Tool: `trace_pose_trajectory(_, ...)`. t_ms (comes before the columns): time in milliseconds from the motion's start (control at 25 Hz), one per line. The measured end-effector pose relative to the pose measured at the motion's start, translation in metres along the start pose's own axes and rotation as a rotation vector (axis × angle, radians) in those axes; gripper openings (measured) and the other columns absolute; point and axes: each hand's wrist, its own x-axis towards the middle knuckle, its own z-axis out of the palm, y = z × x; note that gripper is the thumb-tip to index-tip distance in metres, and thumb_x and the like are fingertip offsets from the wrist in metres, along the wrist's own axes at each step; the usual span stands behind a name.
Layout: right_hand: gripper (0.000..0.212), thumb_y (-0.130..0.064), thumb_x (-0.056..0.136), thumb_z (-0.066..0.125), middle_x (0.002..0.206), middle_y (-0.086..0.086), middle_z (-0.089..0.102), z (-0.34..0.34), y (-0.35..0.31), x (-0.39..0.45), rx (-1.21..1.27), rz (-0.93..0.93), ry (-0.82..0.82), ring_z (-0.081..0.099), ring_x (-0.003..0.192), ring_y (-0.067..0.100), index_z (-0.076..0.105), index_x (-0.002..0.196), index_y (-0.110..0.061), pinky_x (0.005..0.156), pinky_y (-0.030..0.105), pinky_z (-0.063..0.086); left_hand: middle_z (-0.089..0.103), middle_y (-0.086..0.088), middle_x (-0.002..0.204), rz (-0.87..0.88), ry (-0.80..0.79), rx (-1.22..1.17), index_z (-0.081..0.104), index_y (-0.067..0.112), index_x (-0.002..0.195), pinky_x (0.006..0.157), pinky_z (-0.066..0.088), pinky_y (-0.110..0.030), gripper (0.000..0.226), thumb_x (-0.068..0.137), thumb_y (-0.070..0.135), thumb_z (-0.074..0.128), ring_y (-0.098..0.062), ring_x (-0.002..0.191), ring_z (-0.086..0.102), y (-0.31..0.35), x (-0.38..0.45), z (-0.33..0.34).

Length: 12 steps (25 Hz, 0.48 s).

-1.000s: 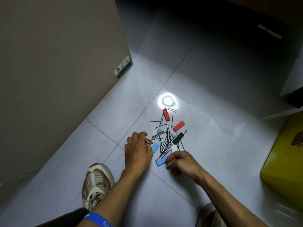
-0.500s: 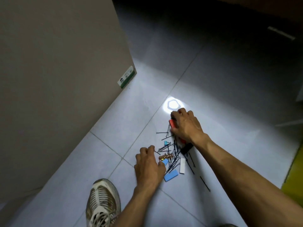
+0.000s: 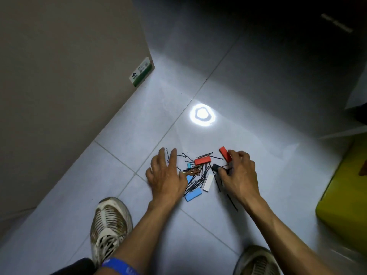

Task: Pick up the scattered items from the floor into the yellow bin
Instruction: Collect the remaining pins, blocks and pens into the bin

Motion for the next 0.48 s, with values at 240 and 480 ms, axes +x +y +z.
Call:
trace_pose_trajectory(240, 0.037, -0.023, 0.086, 0.054, 0.123, 0.006, 0.045, 0.025, -0.028, -0.007, 0.129, -0.033, -0.076, 0.048, 0.106, 0.029, 0.052, 0.123, -0.019, 0.082, 0.036, 0.046, 0.035, -0.005, 0.144, 0.148, -0.161, -0.103, 0.042, 0.020, 0.142, 0.102, 0.034, -0.040, 0.051, 0.092, 0.028, 0.050, -0.029, 0.129, 0.033, 0.027, 0.007, 0.001)
trace_pose_trajectory(480, 0.054, -0.035, 0.090, 0.057, 0.139, 0.006, 0.039, 0.005, 0.000, -0.037, 0.241, 0.260, -0.063, 0.049, 0.119, 0.034, 0.041, 0.141, -0.028, 0.096, 0.039, 0.042, 0.037, -0.003, 0.141, 0.001, -0.118, -0.263, 0.039, 0.023, 0.145, 0.103, 0.040, -0.044, 0.051, 0.095, 0.022, 0.043, -0.026, 0.125, 0.034, 0.012, 0.003, -0.007)
